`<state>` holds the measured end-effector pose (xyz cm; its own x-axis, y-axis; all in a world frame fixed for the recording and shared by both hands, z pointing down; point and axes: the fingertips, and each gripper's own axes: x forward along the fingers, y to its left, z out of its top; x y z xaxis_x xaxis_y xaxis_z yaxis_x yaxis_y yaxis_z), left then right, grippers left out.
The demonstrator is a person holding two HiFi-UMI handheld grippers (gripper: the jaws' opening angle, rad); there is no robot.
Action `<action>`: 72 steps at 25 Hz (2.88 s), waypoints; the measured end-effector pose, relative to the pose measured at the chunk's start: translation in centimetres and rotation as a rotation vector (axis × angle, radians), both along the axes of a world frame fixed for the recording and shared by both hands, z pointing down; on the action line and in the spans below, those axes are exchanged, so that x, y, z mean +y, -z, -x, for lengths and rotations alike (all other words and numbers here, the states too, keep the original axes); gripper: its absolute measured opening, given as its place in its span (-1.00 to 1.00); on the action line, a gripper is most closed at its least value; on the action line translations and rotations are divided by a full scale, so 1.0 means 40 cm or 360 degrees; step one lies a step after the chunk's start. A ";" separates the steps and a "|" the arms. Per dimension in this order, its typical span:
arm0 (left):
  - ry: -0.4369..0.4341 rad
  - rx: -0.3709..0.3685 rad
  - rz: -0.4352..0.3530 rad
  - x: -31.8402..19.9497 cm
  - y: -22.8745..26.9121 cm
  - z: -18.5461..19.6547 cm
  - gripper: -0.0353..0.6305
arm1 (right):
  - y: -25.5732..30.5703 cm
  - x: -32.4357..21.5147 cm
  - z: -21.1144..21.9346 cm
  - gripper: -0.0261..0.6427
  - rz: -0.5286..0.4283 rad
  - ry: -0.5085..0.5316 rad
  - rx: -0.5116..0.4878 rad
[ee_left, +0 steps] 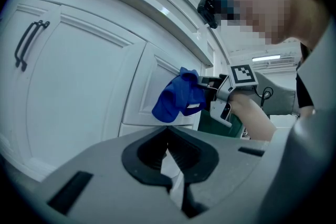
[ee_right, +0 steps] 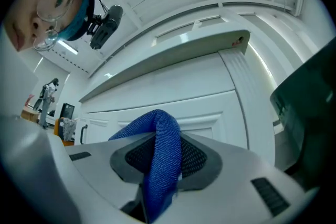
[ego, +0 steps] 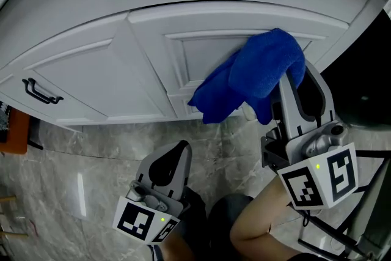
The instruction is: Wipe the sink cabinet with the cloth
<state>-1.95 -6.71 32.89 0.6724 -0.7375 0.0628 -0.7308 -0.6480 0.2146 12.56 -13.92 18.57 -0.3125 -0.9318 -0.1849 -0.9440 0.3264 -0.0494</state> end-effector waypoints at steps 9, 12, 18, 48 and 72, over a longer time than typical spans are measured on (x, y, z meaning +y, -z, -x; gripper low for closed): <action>0.0006 0.0001 -0.0012 0.011 0.010 0.005 -0.88 | -0.009 -0.002 -0.073 -0.58 0.0039 -0.0223 -0.0338; 0.0015 0.0009 -0.0014 0.011 0.011 0.017 -0.88 | -0.002 0.004 -0.073 -0.58 0.0031 -0.0206 -0.0328; 0.0036 0.0024 -0.0032 0.010 0.020 0.046 -0.88 | 0.070 0.057 -0.026 -0.58 -0.0068 -0.0001 -0.0264; 0.0026 0.0042 -0.0078 0.052 0.042 0.060 -0.88 | -0.019 0.057 0.011 -0.58 -0.0011 0.0041 0.0209; 0.0053 0.0025 -0.0081 0.042 0.037 0.063 -0.88 | -0.085 0.110 -0.102 -0.58 -0.0059 -0.0290 0.0213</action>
